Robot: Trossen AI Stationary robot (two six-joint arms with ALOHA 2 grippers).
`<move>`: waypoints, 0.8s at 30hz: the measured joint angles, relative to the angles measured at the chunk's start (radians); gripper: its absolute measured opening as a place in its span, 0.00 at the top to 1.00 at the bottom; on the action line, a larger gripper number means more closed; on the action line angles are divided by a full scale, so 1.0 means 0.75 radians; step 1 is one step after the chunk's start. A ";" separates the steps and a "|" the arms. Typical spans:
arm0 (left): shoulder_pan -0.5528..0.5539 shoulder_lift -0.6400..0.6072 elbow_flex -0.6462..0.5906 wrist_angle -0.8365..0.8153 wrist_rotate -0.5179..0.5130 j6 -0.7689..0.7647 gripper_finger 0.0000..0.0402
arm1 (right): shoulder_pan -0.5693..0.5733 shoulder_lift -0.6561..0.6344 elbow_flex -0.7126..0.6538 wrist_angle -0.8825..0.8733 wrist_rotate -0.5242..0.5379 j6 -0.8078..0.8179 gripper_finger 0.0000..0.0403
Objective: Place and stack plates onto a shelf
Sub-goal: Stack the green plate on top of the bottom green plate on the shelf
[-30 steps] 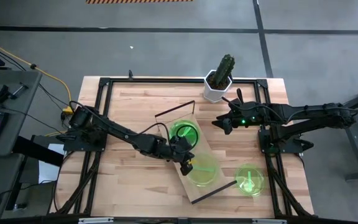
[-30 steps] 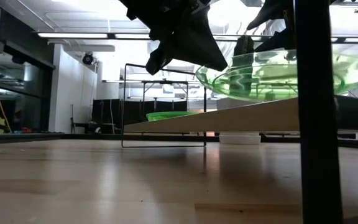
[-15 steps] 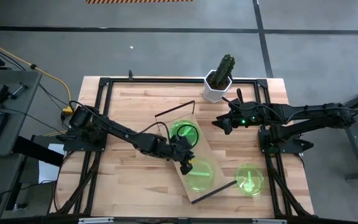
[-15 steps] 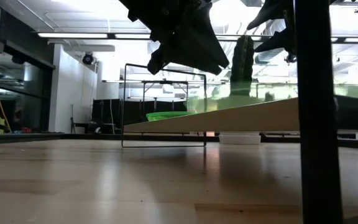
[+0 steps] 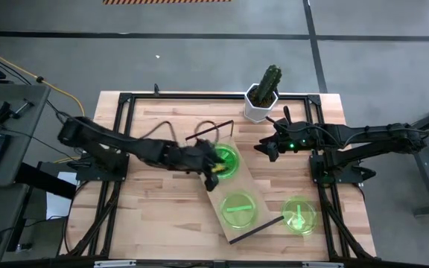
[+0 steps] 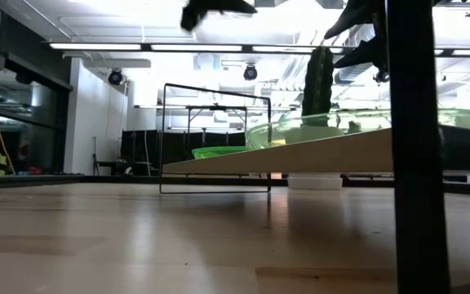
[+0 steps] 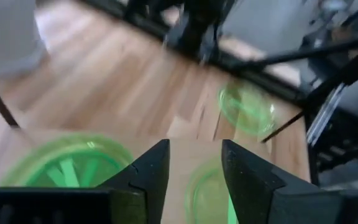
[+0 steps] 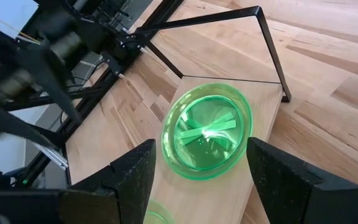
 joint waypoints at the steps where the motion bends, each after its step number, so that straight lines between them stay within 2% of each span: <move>1: -0.008 -0.031 -0.004 0.022 -0.028 0.019 0.66 | 0.000 0.000 0.000 -0.001 0.000 0.000 0.41; 4: -0.049 -0.143 -0.076 0.151 -0.140 0.069 0.66 | 0.000 -0.001 0.000 -0.015 -0.001 0.001 0.41; 8: -0.112 -0.278 -0.294 0.433 -0.289 0.081 0.66 | 0.000 -0.019 0.001 -0.088 -0.033 0.004 0.41; 12: -0.150 -0.382 -0.529 0.688 -0.329 -0.033 0.65 | -0.002 -0.049 0.001 -0.223 -0.040 0.066 0.41; 15: -0.162 -0.423 -0.645 0.797 -0.330 -0.103 0.66 | -0.017 -0.062 0.001 -0.385 -0.041 0.226 0.41; 21: -0.162 -0.421 -0.681 0.859 -0.332 -0.162 0.65 | -0.006 -0.033 0.002 -0.858 -0.147 0.448 0.41; 24: -0.151 -0.415 -0.681 0.851 -0.331 -0.158 0.65 | 0.033 -0.014 0.002 -1.006 -0.174 0.521 0.41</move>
